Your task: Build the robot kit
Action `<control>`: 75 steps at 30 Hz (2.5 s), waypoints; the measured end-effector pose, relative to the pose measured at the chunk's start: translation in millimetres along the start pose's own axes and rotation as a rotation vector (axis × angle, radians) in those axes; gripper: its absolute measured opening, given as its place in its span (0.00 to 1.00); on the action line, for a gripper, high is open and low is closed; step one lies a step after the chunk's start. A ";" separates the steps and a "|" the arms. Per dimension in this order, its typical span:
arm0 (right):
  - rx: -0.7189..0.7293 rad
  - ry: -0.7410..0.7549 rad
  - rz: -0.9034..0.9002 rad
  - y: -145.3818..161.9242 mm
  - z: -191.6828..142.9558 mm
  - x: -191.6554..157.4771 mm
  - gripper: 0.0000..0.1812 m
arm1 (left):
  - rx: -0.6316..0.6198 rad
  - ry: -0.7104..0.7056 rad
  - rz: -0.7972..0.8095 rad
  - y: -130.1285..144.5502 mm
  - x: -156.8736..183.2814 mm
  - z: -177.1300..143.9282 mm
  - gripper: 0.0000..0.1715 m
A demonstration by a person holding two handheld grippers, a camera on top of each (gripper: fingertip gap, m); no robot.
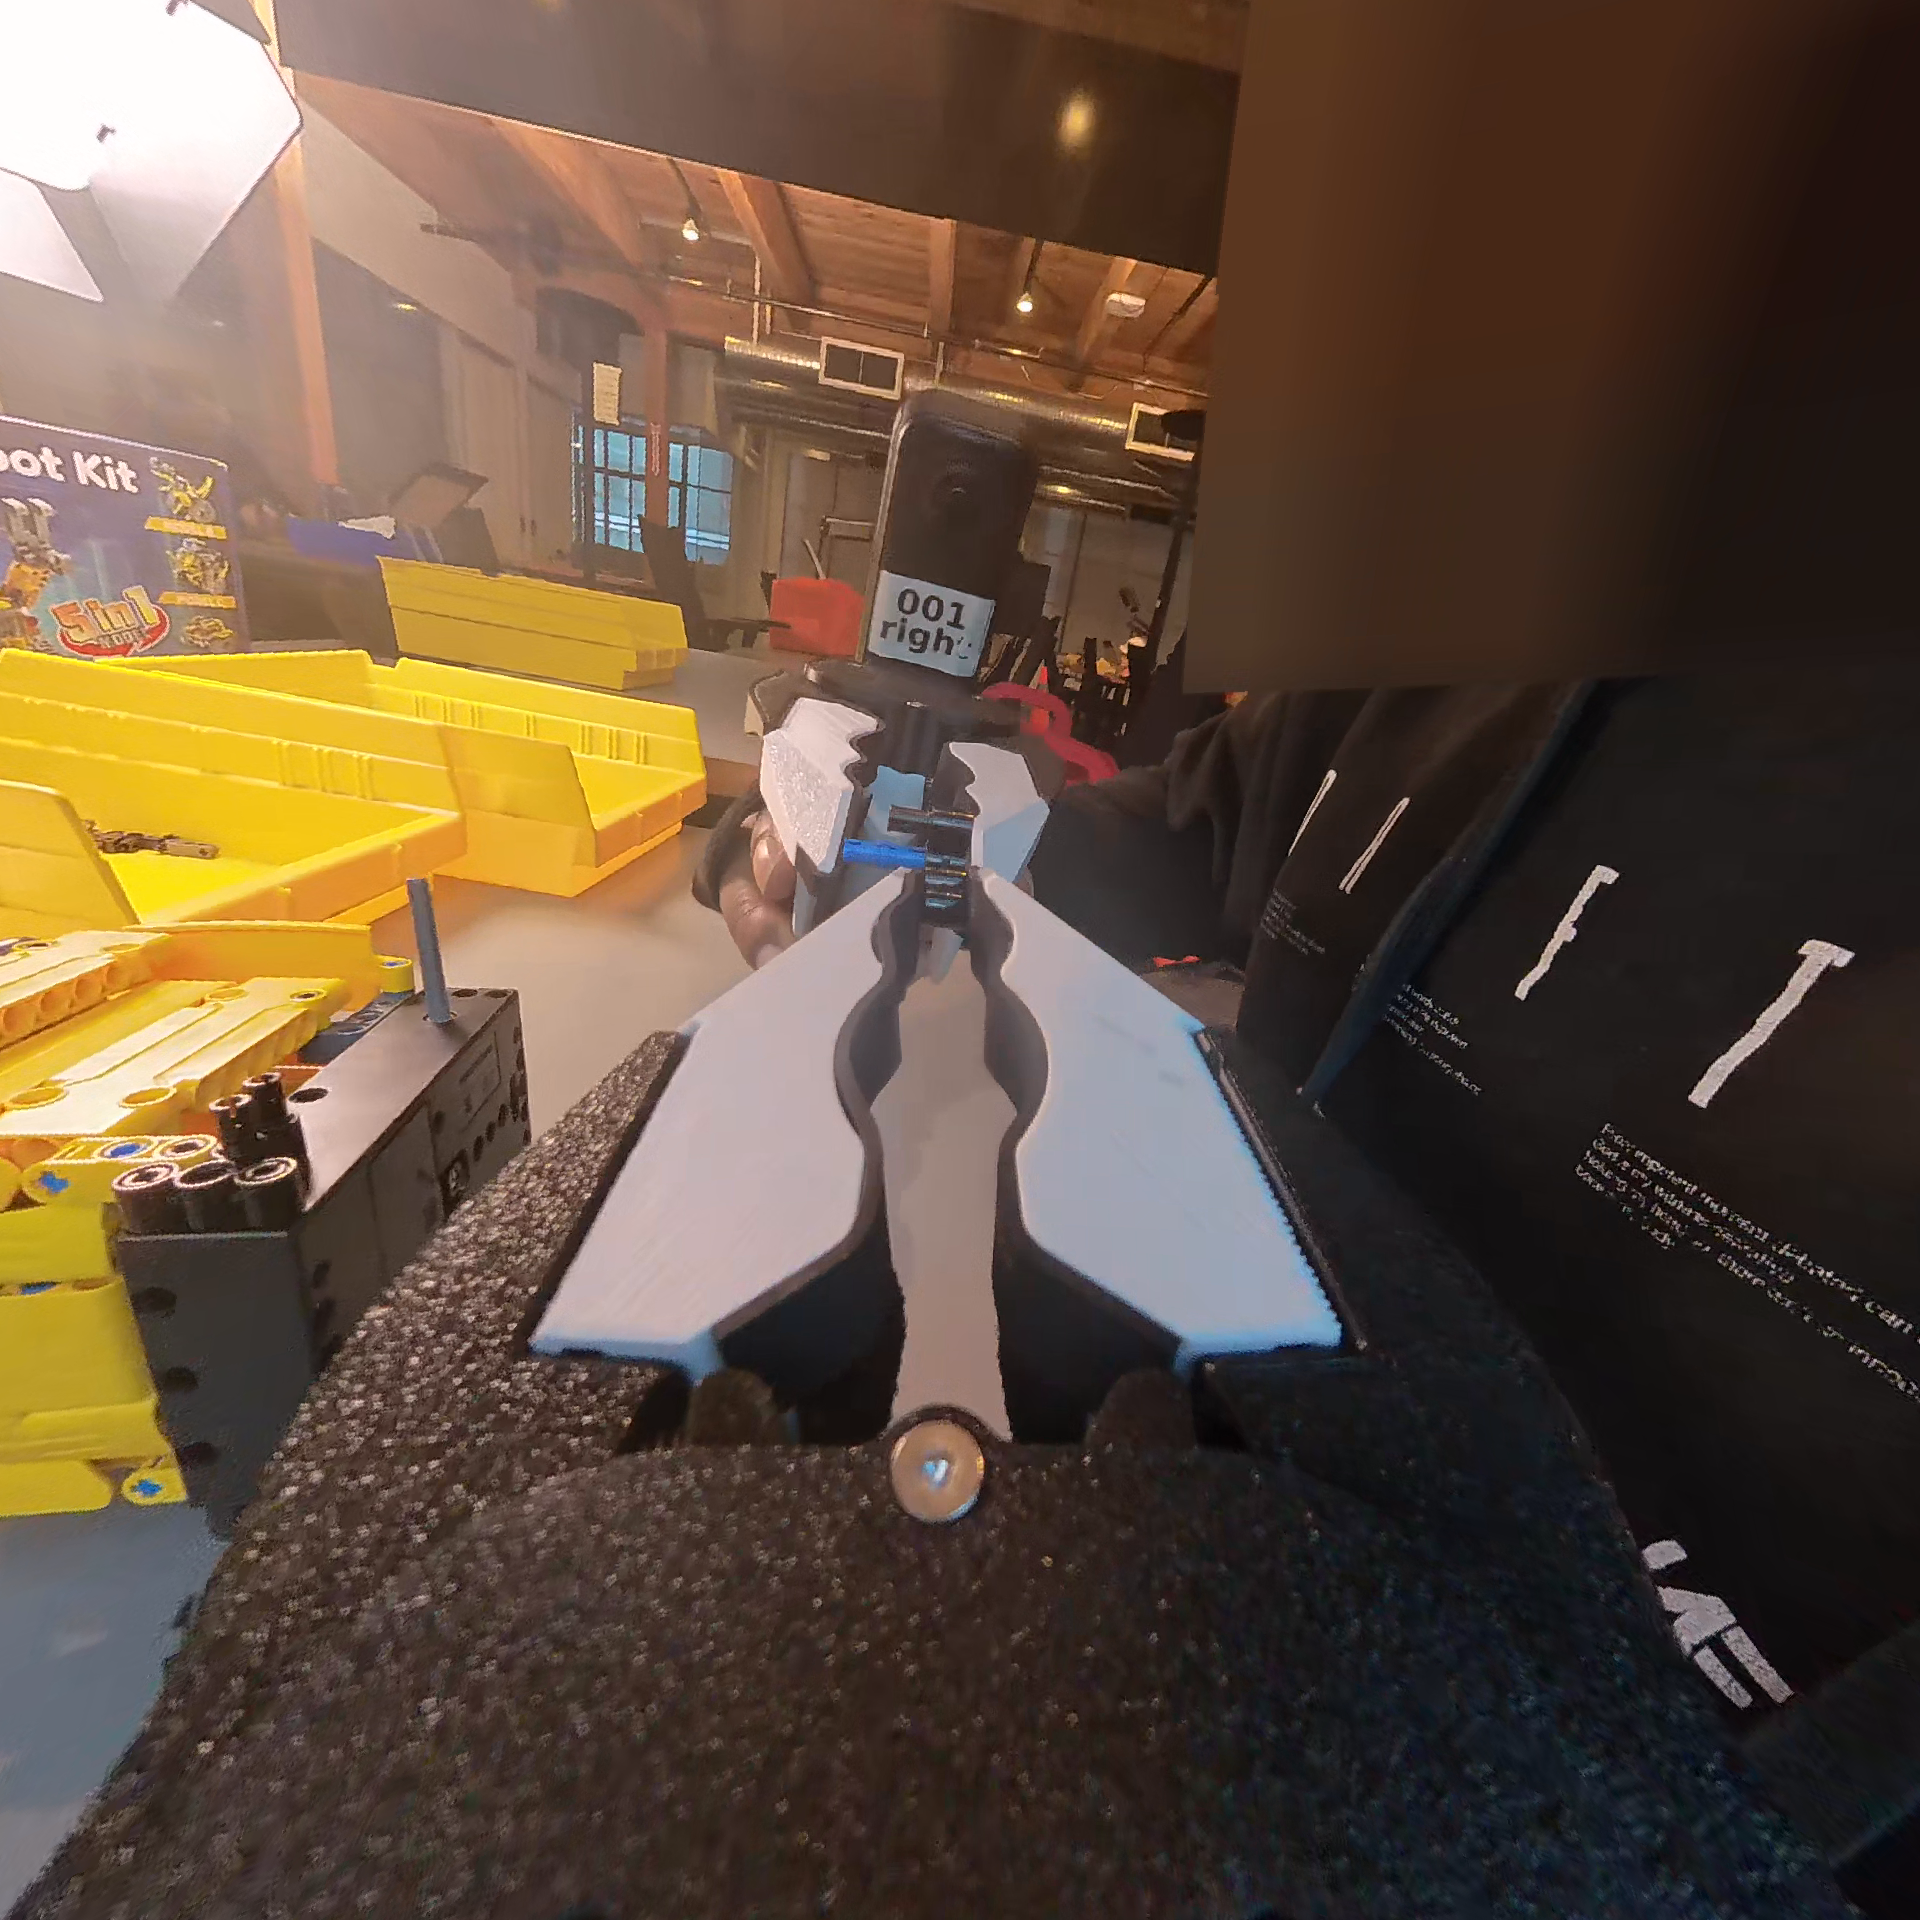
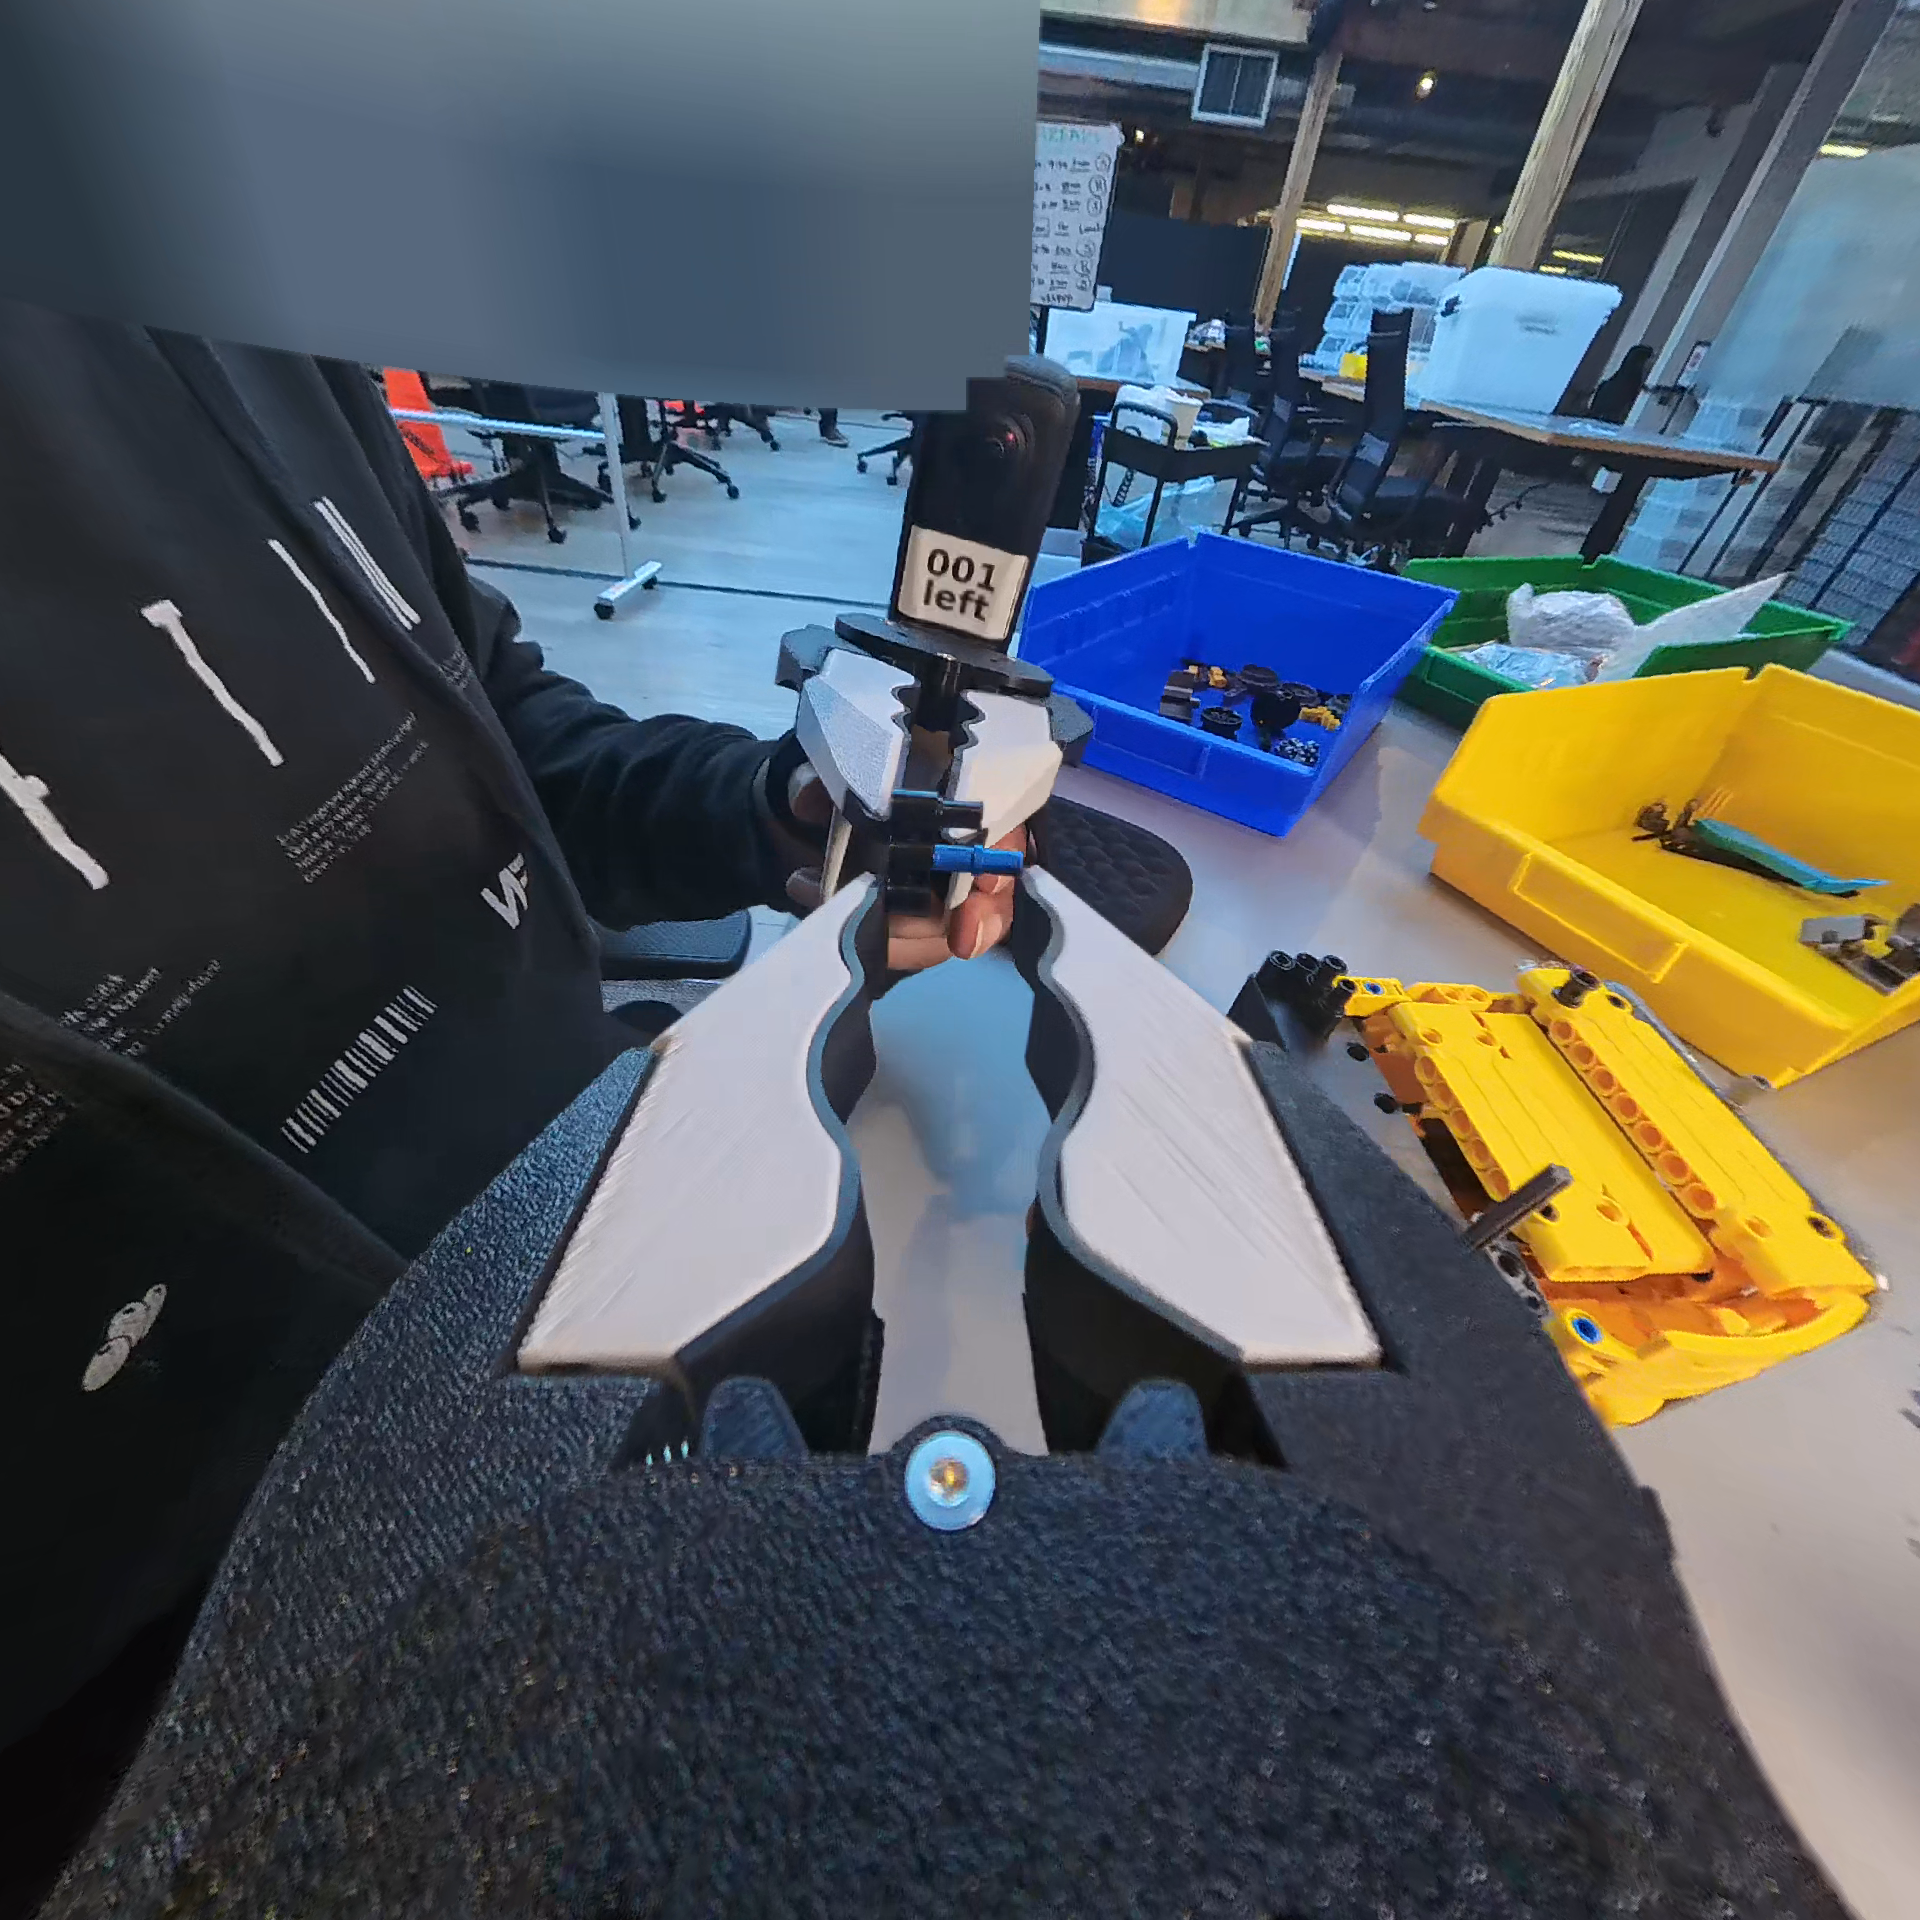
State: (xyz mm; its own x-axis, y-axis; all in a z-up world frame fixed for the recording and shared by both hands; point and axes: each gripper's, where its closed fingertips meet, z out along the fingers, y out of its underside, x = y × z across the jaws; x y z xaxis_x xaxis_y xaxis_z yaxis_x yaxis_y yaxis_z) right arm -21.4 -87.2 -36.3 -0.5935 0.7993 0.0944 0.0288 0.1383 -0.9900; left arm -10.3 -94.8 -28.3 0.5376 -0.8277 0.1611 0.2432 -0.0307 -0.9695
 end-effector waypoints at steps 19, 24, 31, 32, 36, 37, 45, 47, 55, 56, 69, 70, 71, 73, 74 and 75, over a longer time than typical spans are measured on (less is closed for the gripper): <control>0.055 0.001 -0.040 -11.5 0.3 -1.7 0.13 | 0.057 0.070 -0.075 -7.5 3.2 -0.8 0.03; 0.079 0.009 -0.022 -16.2 1.5 -4.7 0.10 | 0.073 0.064 -0.068 -11.3 3.5 -1.3 0.03; 0.053 0.033 -0.099 -18.3 1.0 -7.5 0.08 | 0.066 0.061 -0.060 -10.9 5.8 -0.4 0.03; 0.041 0.037 -0.137 -18.8 1.5 -9.5 0.08 | 0.069 0.066 -0.055 -11.1 7.7 -0.7 0.03; 0.031 0.031 -0.157 -16.3 2.9 -11.6 0.08 | 0.060 0.064 -0.043 -8.2 9.2 -2.0 0.03; 0.028 0.034 -0.164 -15.3 3.7 -11.6 0.08 | 0.063 0.068 -0.046 -7.5 9.1 -2.8 0.03; -0.041 0.077 -0.134 8.2 4.9 8.6 0.15 | -0.083 -0.043 0.042 5.8 -15.2 -9.2 0.03; -0.074 0.091 -0.124 15.3 1.4 14.5 0.17 | -0.182 -0.092 0.071 15.9 -26.1 -12.4 0.03; -0.334 0.092 -0.143 58.5 2.1 23.8 0.16 | -0.584 -0.155 0.232 64.3 -47.9 -12.0 0.03; -0.342 0.089 -0.133 62.8 2.4 24.3 0.15 | -0.616 -0.154 0.255 67.4 -48.8 -11.1 0.03; -0.237 0.083 -0.011 68.2 -6.4 27.2 0.09 | -0.603 -0.153 0.271 68.8 -50.4 -2.2 0.04; -0.215 0.082 0.002 66.4 -7.0 27.1 0.09 | -0.578 -0.154 0.255 67.0 -50.1 -1.7 0.04; -0.196 0.083 0.010 64.9 -7.6 27.4 0.09 | -0.551 -0.157 0.240 65.3 -50.0 -1.4 0.04; -0.163 0.091 0.028 62.8 -9.1 28.8 0.09 | -0.500 -0.169 0.201 62.2 -51.5 -1.8 0.05; -0.147 0.090 0.041 61.6 -9.4 28.8 0.09 | -0.478 -0.168 0.177 61.2 -51.5 -1.8 0.05; -0.135 0.084 0.052 60.6 -9.4 28.1 0.09 | -0.458 -0.161 0.157 60.1 -50.4 -1.3 0.06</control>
State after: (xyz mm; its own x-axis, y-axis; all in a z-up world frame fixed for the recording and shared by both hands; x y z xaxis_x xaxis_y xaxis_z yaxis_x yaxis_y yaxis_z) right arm -28.7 -50.9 -92.7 -0.5189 0.8529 0.0578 0.1690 0.1687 -0.9711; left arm -23.9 -55.7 -94.9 0.6655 -0.7464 -0.0020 -0.2102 -0.1848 -0.9600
